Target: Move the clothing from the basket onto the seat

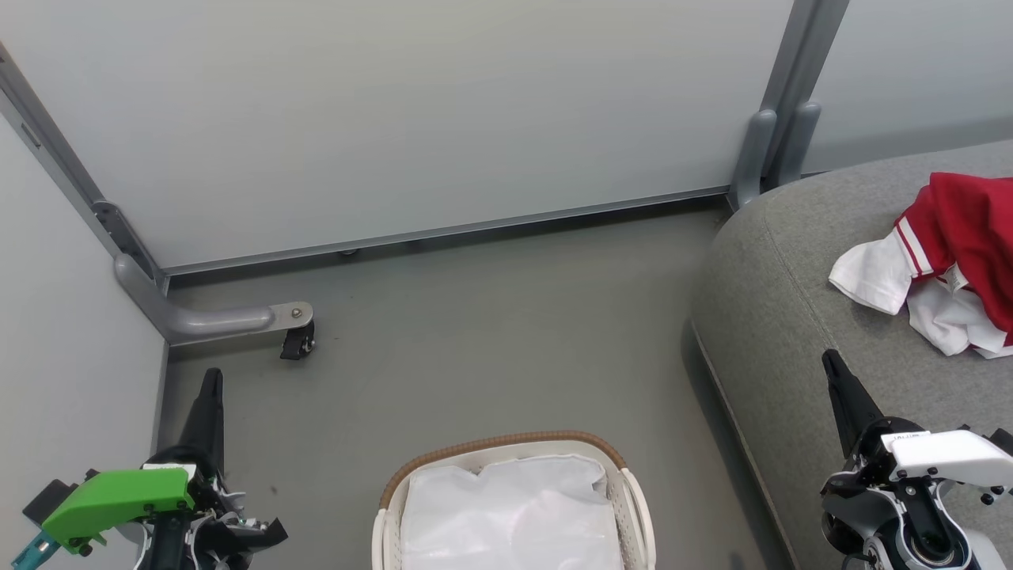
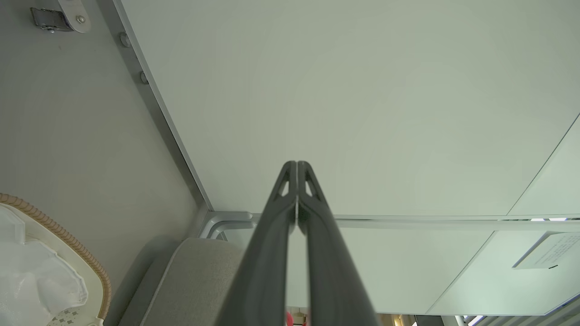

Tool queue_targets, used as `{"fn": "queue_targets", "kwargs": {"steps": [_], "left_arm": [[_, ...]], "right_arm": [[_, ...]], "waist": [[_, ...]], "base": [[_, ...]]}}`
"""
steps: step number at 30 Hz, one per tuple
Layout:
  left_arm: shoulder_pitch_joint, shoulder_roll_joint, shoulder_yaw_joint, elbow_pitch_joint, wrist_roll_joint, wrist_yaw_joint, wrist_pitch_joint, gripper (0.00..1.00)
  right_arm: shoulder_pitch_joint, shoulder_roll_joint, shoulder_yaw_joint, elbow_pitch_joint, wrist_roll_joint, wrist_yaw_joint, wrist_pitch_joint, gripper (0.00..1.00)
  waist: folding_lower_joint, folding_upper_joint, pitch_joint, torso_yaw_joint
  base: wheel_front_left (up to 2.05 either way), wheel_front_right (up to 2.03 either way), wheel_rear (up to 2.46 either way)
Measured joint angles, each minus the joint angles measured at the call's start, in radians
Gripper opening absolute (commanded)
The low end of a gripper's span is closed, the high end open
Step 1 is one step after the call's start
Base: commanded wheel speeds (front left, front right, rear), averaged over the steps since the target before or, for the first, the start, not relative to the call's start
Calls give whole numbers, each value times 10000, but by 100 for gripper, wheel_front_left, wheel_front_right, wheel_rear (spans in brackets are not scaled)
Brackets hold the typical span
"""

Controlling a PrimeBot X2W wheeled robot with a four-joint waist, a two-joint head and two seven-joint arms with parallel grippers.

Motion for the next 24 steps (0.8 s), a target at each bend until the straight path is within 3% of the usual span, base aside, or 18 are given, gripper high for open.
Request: {"fn": "queue_targets", "kwargs": {"steps": [24], "left_arm": [[0,-2,0,0,-4,0,0,0]], "right_arm": [[1,0,0,0,0,0,0,0]], "waist": [[0,0,0,0]], "base": [[0,0,0]]}}
